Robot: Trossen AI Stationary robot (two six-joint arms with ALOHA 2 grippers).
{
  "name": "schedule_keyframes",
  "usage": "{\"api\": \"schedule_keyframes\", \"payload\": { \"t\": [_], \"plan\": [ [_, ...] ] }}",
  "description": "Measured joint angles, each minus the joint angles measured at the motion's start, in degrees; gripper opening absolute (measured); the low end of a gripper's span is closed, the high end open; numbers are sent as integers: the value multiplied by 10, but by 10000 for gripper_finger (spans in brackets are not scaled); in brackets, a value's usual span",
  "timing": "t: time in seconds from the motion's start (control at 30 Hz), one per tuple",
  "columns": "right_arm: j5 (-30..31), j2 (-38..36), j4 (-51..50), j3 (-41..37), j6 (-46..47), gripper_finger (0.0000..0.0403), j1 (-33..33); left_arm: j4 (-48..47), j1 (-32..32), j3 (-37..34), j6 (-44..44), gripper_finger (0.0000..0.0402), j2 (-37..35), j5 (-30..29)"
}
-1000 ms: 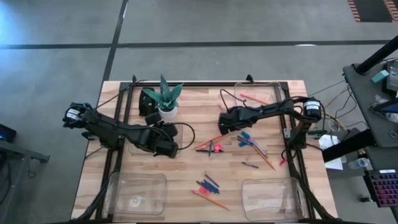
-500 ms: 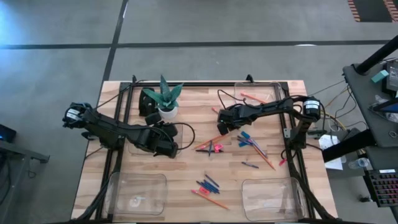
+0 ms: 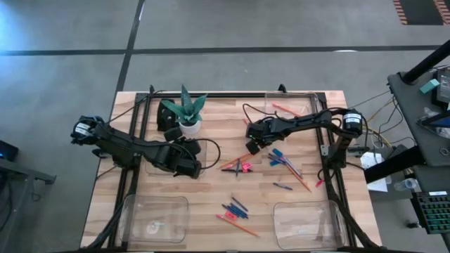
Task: Sort crayons/erasers/pens/pencils in bins
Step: Put the orange pencil into the top right transparent bin
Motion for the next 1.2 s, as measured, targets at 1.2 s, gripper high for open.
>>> {"api": "schedule_keyframes", "payload": {
  "t": [1.2],
  "plan": [
    [48, -297, -96, 29, -192, 13, -31, 4, 0, 1, -5, 137, 0, 0]
  ]
}}
